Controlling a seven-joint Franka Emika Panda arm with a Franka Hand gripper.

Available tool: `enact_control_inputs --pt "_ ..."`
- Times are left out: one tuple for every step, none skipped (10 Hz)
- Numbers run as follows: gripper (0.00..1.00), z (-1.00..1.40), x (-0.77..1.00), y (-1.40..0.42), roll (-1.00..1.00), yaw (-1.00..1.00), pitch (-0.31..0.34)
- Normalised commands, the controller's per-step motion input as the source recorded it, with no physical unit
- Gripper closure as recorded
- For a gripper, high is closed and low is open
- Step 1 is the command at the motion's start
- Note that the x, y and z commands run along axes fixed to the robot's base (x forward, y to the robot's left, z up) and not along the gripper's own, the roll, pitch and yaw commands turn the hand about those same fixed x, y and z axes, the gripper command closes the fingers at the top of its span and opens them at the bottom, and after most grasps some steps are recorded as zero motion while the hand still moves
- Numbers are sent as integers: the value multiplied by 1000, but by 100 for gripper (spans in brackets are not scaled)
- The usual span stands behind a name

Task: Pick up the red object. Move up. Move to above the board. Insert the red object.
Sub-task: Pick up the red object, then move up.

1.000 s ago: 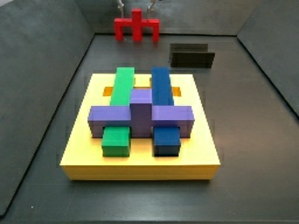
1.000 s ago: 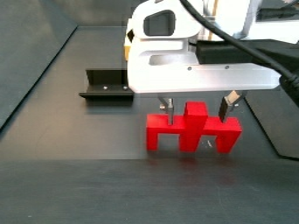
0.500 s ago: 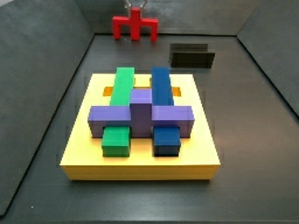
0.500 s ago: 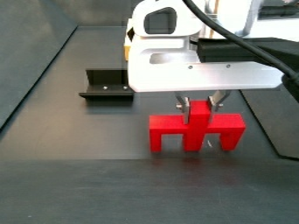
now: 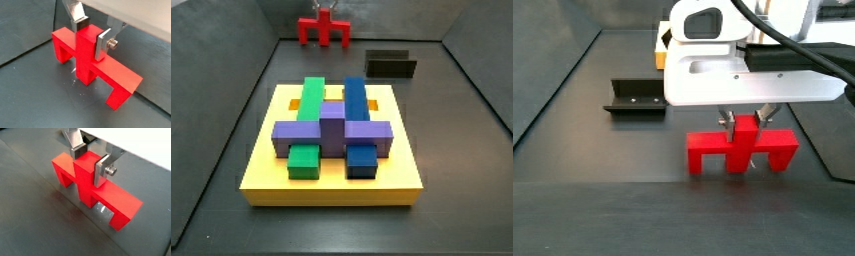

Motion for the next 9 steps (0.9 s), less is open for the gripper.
enact_control_inputs --pt "100 0 0 0 0 0 0" --pt "100 0 0 0 0 0 0" --pt "100 0 0 0 0 0 0" --pt "100 0 0 0 0 0 0" --pt "100 0 0 0 0 0 0" --pt "100 0 0 0 0 0 0" --pt "100 0 0 0 0 0 0" --pt "100 0 0 0 0 0 0" --pt "100 833 0 0 0 0 0"
